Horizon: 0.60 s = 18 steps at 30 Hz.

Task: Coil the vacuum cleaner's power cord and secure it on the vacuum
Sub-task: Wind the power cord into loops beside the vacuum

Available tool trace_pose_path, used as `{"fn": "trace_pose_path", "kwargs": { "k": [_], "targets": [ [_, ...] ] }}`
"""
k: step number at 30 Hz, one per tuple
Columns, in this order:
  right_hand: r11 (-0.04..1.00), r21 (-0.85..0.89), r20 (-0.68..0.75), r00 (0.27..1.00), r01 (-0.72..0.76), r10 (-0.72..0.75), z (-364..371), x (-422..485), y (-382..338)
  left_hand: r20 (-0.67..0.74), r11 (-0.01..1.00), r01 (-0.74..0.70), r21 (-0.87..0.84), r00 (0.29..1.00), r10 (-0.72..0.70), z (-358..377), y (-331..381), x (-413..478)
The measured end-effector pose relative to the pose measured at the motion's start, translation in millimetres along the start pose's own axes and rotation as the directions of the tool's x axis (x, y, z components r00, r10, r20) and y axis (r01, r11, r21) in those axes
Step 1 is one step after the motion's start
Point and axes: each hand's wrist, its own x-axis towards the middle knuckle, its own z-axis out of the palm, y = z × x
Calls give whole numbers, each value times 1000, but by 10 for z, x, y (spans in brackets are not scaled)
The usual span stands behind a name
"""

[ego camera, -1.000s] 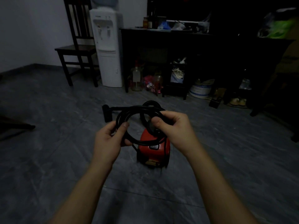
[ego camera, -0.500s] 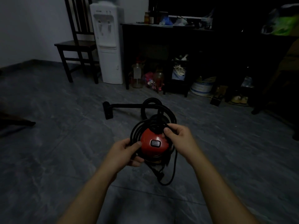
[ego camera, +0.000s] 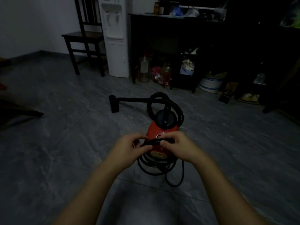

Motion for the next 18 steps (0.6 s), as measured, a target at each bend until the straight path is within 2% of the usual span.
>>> {"fn": "trace_pose_path", "kwargs": {
  "k": [6,9,12,15,18],
  "targets": [
    [983,182,68,998,-29,17,-32,-50,-94,113,992,65,-113,992,-52,-32,-6,36],
    [984,177,63,998,-19,8,-54,-62,-87,166,996,70,-63,984,-58,-6,37,22],
    [984,176,15,999,31,-34,-48,-37,-72,118,997,58,-46,992,-52,50,51,5],
    [987,136,-87,994,83,-71,-60,21,-4,26,990,52,-132,998,-49,61,48,22],
    [980,184,-112,992,70,-50,-97,32,96,-78,973,55,-226,994,-74,18,56,45]
  ]
}}
